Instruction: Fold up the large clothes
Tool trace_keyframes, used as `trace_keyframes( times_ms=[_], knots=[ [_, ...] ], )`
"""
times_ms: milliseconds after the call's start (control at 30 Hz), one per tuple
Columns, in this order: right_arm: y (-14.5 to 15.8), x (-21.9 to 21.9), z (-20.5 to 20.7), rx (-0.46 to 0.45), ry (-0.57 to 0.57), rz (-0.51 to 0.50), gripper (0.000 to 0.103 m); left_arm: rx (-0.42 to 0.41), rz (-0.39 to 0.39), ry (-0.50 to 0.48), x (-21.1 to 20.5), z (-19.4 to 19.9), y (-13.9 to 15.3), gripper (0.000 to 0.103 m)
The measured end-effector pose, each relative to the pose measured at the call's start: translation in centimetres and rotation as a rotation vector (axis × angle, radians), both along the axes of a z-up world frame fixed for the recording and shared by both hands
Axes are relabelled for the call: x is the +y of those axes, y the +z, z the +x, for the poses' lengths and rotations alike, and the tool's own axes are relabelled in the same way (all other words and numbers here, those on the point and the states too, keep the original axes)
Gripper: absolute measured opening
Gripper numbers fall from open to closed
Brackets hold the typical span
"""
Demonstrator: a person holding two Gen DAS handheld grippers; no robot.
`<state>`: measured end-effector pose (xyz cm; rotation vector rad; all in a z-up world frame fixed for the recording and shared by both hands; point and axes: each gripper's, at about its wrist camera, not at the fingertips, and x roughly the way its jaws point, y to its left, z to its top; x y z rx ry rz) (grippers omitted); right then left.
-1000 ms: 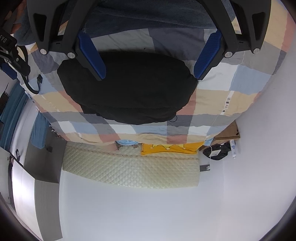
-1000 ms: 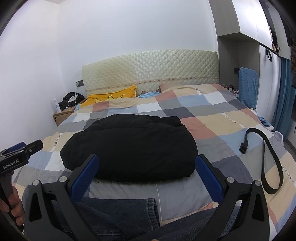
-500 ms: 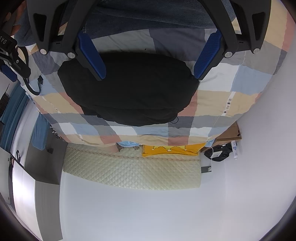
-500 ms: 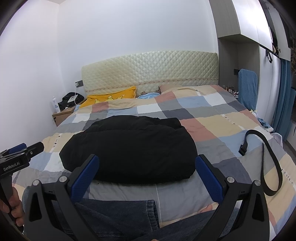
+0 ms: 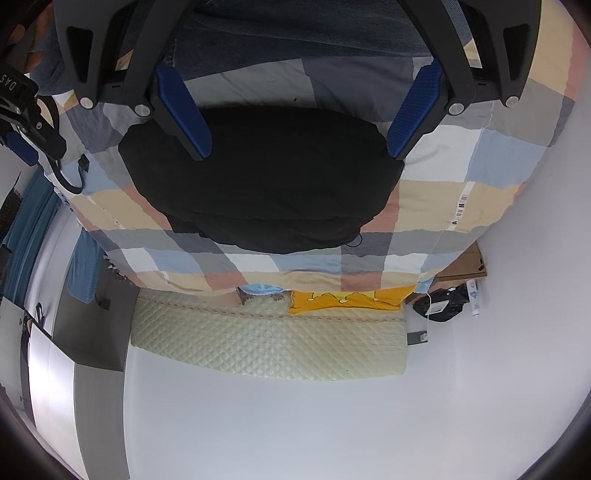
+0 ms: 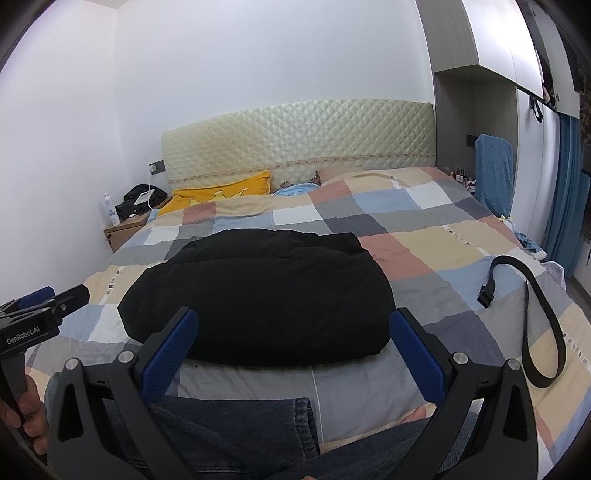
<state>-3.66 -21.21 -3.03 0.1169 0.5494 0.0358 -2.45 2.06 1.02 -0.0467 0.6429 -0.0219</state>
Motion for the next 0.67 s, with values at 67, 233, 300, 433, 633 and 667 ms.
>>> trace_keyframes(
  times_ms=[67,233,300,433,633,667],
  knots=[
    [0.03,-0.04,-0.15,-0.007,-0.008,0.003,0.103,0.0,-0.003,-0.002,-0.07,0.04,0.04,0.097],
    [-0.17,0.18,-0.08,0.002,-0.004,0.0,0.103,-0.001,0.005,-0.004,-0.72,0.14,0.02,0.097],
    [-0.12,0.32,-0.21,0.0,-0.002,0.0,0.103,-0.002,0.0,-0.006,-0.69,0.16,0.13,0.097],
    [-0.15,0.3,-0.23,0.0,-0.002,0.003,0.103,-0.003,0.003,-0.009,-0.94,0.06,0.05,0.097],
    [-0.18,0.23,-0.22,0.001,-0.001,-0.001,0.103,0.001,0.001,-0.011,-0.87,-0.1,-0.03,0.097],
    [-0.17,0.21,-0.25,0.001,-0.002,-0.001,0.103,0.001,0.001,-0.013,-0.91,-0.1,-0.04,0.097]
  ],
)
